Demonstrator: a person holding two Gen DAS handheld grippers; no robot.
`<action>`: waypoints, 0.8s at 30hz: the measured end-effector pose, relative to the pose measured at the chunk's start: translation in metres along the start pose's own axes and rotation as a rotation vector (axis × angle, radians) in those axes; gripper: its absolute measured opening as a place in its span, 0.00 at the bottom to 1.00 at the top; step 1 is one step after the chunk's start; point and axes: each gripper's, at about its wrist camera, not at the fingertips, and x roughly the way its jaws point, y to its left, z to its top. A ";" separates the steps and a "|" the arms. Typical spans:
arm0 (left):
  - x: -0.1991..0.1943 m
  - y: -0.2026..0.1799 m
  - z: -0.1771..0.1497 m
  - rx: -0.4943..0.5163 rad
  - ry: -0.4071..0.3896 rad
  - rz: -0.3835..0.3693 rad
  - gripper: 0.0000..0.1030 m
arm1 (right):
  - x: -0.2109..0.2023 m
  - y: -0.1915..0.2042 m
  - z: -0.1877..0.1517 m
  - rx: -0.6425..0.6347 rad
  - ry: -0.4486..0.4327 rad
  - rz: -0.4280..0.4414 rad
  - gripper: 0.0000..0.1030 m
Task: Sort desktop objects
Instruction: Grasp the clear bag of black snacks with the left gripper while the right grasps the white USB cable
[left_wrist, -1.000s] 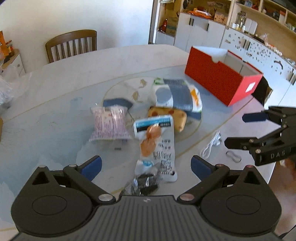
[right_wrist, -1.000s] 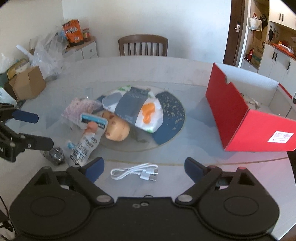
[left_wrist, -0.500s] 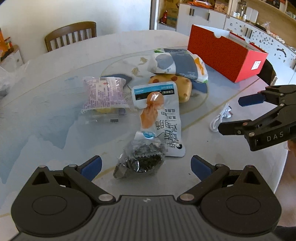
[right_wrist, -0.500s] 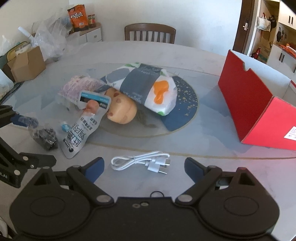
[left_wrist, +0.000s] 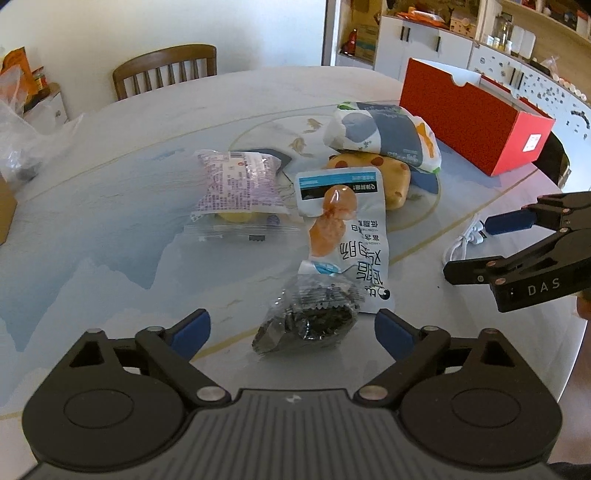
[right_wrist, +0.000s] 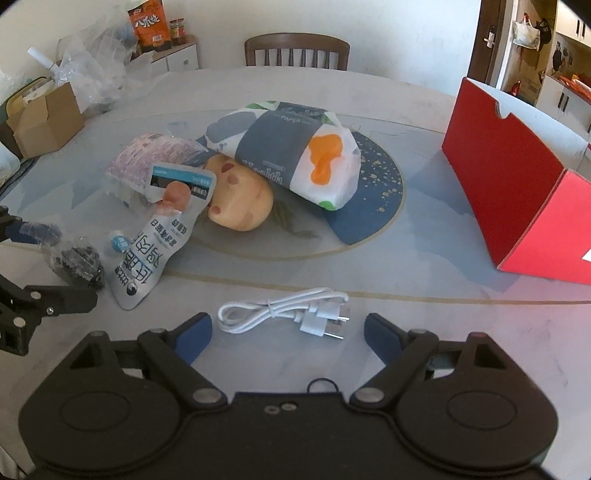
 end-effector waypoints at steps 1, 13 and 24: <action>0.000 0.001 0.000 -0.004 0.002 -0.004 0.89 | 0.000 0.000 0.000 -0.001 -0.001 0.001 0.85; -0.002 0.001 -0.001 -0.012 0.002 -0.019 0.50 | -0.001 0.002 0.001 -0.006 -0.011 0.003 0.75; -0.005 0.003 0.004 -0.026 0.007 -0.043 0.39 | -0.003 0.000 0.002 0.017 -0.015 -0.003 0.70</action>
